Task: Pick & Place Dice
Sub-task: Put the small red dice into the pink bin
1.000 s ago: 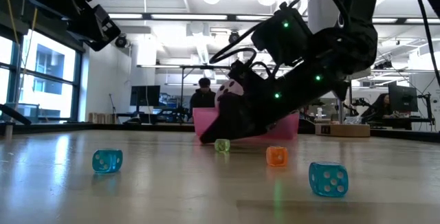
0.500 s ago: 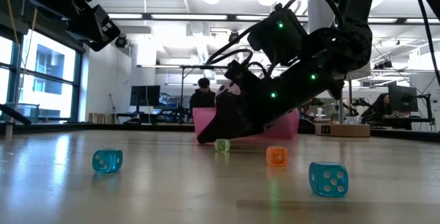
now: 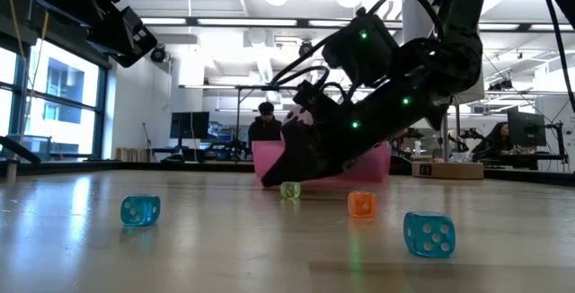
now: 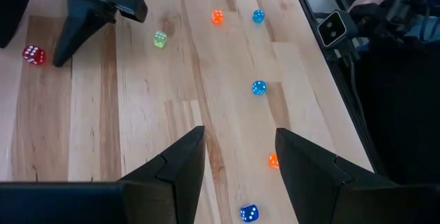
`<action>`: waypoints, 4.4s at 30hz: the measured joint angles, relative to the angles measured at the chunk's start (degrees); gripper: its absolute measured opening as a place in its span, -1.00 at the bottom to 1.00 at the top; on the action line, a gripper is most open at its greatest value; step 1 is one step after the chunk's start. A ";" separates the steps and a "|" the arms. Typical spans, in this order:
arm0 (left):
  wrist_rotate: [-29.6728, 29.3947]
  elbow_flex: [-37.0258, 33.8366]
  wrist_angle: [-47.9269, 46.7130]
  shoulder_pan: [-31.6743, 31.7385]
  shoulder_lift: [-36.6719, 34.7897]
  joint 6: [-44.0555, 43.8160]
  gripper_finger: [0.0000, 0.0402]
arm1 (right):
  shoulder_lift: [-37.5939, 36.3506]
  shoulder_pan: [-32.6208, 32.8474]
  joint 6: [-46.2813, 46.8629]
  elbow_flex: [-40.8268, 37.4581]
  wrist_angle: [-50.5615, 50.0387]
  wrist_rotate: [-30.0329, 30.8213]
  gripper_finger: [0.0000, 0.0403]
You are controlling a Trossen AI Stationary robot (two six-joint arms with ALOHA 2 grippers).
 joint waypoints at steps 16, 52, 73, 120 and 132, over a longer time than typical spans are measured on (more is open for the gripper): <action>-0.02 0.00 -0.19 0.00 -0.01 0.61 -0.14 | 0.00 -0.53 0.46 -0.04 0.02 -0.60 -0.74; -0.46 -0.85 6.73 0.04 0.02 6.09 -0.14 | -35.39 -8.80 21.66 -0.15 -59.36 18.15 -0.79; -3.69 -0.85 8.47 0.04 0.02 3.94 -0.14 | -35.36 -13.78 24.55 -0.09 -57.89 6.13 0.02; -3.67 -0.85 8.42 0.02 0.02 4.47 -0.14 | -32.30 -9.91 13.21 -3.37 -43.00 -2.84 0.26; -3.67 -0.85 8.42 0.02 0.02 4.35 -0.14 | -38.84 -10.48 18.92 -3.37 -47.85 -2.92 0.26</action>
